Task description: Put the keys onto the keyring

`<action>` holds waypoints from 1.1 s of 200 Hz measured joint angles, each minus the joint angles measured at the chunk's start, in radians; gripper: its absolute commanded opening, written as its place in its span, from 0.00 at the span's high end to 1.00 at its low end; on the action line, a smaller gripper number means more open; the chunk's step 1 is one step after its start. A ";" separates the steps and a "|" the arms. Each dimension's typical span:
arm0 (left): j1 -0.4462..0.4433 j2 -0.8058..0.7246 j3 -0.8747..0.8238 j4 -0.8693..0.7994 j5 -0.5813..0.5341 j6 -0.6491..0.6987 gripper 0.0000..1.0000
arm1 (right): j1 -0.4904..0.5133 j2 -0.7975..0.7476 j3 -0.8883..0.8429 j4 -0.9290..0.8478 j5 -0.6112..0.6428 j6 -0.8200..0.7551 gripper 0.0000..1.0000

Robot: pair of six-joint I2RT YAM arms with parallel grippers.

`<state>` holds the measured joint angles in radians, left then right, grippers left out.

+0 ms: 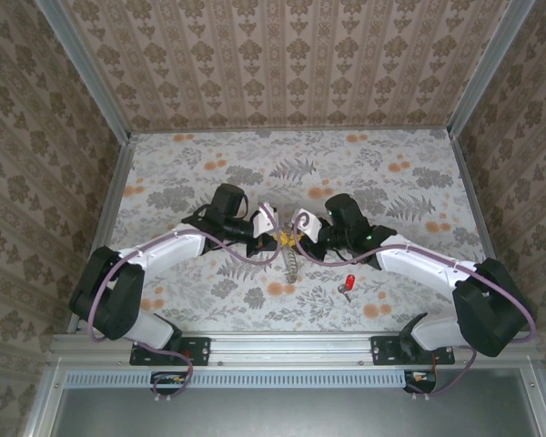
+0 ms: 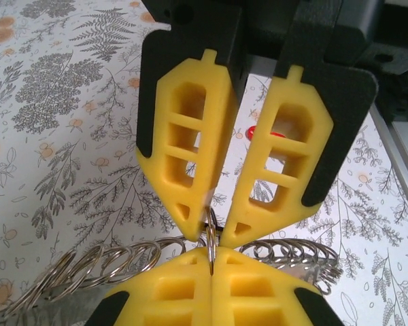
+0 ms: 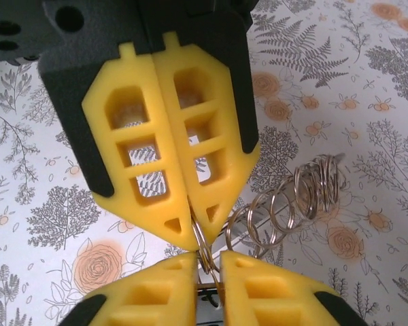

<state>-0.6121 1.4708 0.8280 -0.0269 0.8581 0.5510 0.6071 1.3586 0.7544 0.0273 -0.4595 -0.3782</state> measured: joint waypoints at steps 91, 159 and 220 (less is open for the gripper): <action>0.026 0.000 -0.032 0.101 0.082 -0.066 1.00 | -0.031 0.010 -0.077 0.176 -0.074 0.097 0.83; 0.025 0.000 -0.032 0.103 0.085 -0.065 1.00 | -0.036 0.000 -0.077 0.178 -0.082 0.102 0.73; 0.025 0.000 -0.032 0.093 0.088 -0.061 1.00 | -0.036 -0.005 -0.076 0.175 -0.095 0.095 0.86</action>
<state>-0.5873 1.4708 0.7959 0.0662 0.9463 0.4904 0.5709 1.3540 0.6781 0.2028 -0.5545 -0.2832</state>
